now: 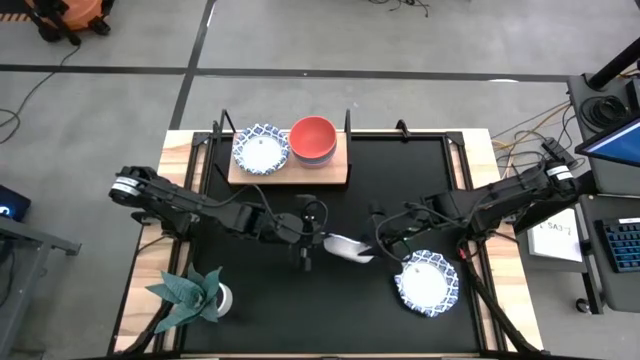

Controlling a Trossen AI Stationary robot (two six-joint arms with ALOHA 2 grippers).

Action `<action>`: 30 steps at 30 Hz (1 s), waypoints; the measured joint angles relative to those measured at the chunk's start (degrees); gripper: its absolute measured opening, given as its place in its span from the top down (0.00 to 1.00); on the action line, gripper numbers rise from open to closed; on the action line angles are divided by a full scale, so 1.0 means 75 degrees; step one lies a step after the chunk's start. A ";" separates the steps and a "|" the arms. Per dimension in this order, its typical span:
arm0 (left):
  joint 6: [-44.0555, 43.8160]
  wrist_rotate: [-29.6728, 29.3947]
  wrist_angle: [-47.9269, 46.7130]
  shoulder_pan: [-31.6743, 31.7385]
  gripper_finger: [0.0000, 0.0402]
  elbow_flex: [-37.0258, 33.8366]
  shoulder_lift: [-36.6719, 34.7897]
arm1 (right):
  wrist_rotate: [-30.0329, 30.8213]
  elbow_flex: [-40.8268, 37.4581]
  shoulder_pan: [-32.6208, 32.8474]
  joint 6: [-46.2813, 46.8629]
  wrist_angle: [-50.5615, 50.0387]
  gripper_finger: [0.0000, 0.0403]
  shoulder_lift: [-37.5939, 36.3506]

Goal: Place and stack bowls onto a shelf
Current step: Stack the white patterned bowl on top of the white patterned bowl

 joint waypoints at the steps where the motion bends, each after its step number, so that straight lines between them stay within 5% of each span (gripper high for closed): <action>1: 0.0000 0.0002 -0.0066 -0.0009 1.00 0.0000 -0.0020 | 0.0000 0.0000 0.0000 -0.0019 0.0015 0.58 -0.0042; 12: -0.0191 -0.0130 -0.1547 -0.0240 1.00 0.0003 -0.1361 | 0.0015 0.0221 0.0000 -0.0232 -0.0014 0.47 -0.1210; 21: -0.0483 -0.2971 -0.3486 -0.0292 1.00 0.0006 -0.3309 | 0.0023 0.0216 0.0000 -0.0538 -0.0076 0.47 -0.2037; 30: 0.0458 -0.5478 -0.3981 -0.0084 1.00 0.0006 -0.4485 | 0.0023 0.0207 0.0000 -0.0633 -0.0152 0.47 -0.1777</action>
